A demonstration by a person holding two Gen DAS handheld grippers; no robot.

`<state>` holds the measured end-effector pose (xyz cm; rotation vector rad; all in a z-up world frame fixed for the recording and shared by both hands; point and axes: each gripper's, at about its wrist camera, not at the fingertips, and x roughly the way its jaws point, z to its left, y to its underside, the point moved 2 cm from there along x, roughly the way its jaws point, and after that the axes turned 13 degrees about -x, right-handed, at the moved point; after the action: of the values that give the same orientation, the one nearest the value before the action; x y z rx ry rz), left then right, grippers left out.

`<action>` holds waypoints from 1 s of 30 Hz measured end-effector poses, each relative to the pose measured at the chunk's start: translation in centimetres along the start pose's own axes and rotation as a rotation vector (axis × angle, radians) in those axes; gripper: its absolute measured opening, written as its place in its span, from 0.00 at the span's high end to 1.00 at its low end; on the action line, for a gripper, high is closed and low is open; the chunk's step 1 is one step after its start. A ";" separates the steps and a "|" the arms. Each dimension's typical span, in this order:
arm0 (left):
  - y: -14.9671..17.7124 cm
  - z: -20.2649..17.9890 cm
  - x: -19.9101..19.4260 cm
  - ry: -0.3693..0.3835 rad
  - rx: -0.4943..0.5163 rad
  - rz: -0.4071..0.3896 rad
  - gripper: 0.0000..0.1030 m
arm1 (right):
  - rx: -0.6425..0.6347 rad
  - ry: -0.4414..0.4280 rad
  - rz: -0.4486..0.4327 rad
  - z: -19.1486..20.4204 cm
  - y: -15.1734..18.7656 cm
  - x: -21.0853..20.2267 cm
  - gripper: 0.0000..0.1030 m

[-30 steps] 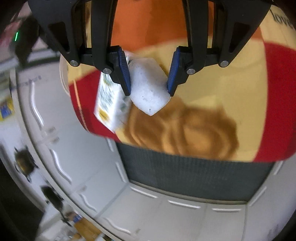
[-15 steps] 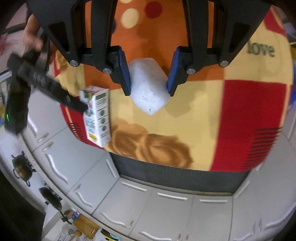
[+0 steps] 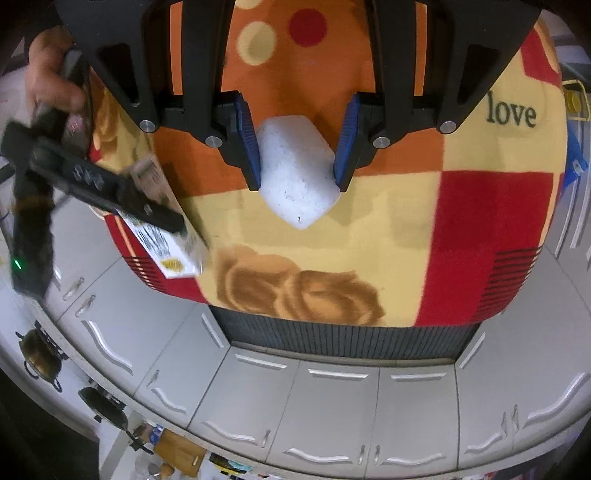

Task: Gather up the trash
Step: 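Grasp the green-and-white milk carton with the right tool while the left tool holds the sponge, then carry the sponge and milk carton over the trash bin with both tools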

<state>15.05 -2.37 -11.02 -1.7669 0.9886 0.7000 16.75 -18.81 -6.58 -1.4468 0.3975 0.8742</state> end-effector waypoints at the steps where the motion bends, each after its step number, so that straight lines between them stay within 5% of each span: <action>1: 0.2 -0.4 -0.1 0.001 0.007 -0.004 0.64 | -0.010 0.006 -0.006 0.0 0.5 -0.8 0.42; 12: 3.2 -4.8 -1.0 0.015 0.101 -0.006 0.64 | 0.002 0.019 0.031 -2.2 8.6 -6.9 0.44; 21: 4.3 -6.1 -1.6 0.002 0.136 -0.019 0.64 | -0.030 0.086 0.097 -2.1 8.7 -6.5 0.34; 24: 4.5 -6.4 -1.9 0.002 0.144 -0.022 0.64 | -0.037 0.084 0.092 -2.6 9.0 -6.1 0.51; 30: 4.9 -7.9 -2.0 0.017 0.167 -0.020 0.64 | -0.044 0.085 0.014 -3.0 9.5 -8.9 0.51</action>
<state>10.08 -10.09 -8.73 -1.6373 1.0094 0.5742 5.00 -25.07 -7.17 -1.5268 0.4549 0.8395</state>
